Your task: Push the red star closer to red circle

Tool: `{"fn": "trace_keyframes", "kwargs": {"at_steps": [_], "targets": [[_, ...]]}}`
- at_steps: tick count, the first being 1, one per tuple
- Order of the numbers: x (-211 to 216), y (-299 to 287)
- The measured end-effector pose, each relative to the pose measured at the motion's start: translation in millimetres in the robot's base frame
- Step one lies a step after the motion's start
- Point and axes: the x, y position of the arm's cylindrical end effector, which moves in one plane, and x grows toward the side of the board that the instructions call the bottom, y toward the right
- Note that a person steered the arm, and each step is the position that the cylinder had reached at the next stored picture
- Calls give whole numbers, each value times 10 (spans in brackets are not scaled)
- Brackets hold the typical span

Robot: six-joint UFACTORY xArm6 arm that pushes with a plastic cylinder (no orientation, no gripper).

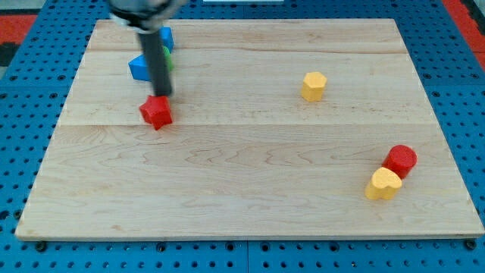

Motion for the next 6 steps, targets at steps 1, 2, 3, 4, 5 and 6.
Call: {"fn": "trace_keyframes", "kwargs": {"at_steps": [1,2,3,4,5,6], "targets": [[210,-224],[583,105],[871,1260],[892,2349],[795,2500],[784,3049]]}}
